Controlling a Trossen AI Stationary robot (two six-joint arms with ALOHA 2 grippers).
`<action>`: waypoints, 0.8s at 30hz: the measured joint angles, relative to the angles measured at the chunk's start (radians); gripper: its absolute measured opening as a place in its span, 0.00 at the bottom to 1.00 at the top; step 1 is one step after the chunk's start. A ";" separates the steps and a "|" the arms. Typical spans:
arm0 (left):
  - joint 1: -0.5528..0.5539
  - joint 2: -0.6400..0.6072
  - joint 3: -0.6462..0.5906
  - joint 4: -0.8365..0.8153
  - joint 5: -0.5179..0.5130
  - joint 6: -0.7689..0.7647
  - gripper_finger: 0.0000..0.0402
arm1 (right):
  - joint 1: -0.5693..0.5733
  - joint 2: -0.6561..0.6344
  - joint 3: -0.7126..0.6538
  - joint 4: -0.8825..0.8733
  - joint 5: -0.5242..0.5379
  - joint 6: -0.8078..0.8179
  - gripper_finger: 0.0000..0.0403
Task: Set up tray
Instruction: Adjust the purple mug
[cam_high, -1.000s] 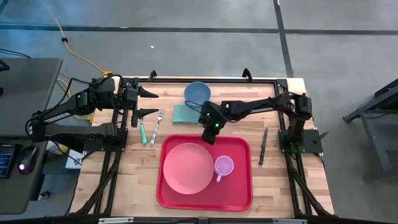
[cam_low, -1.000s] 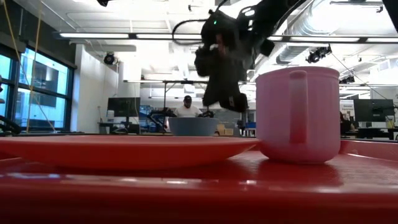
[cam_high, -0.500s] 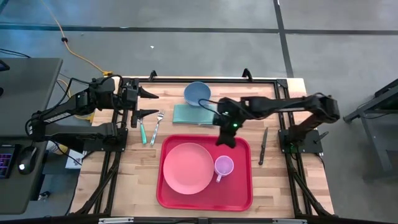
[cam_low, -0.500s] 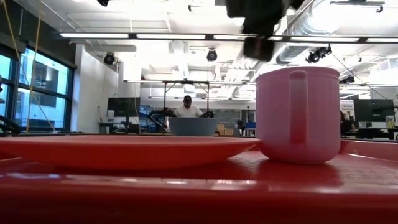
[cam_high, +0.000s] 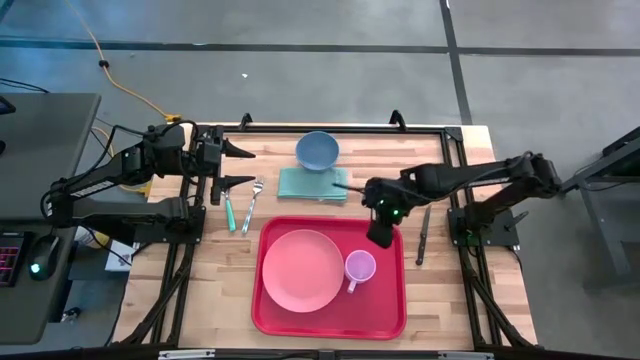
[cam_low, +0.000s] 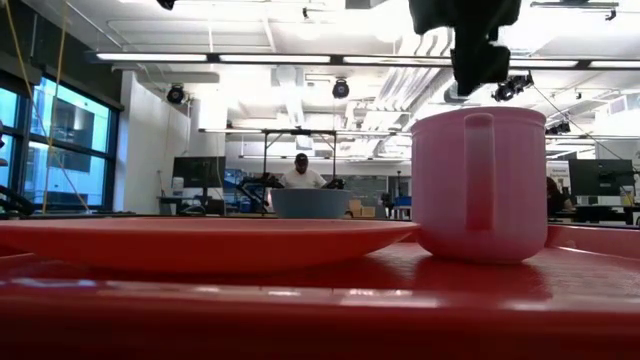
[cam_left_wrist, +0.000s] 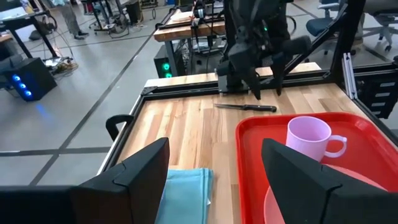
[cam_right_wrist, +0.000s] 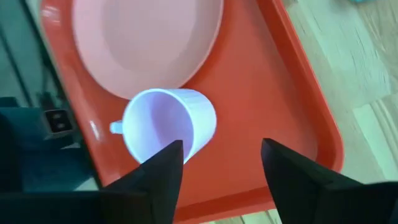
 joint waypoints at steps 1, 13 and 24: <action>0.000 0.000 0.000 0.000 0.000 0.004 0.71 | 0.008 0.012 0.000 0.000 0.012 0.016 0.50; 0.000 0.000 0.000 -0.002 -0.001 0.016 0.71 | 0.087 0.158 0.000 -0.011 0.072 0.130 0.49; 0.000 0.000 0.000 -0.008 -0.001 0.033 0.71 | 0.127 0.191 0.000 0.077 0.062 0.242 0.48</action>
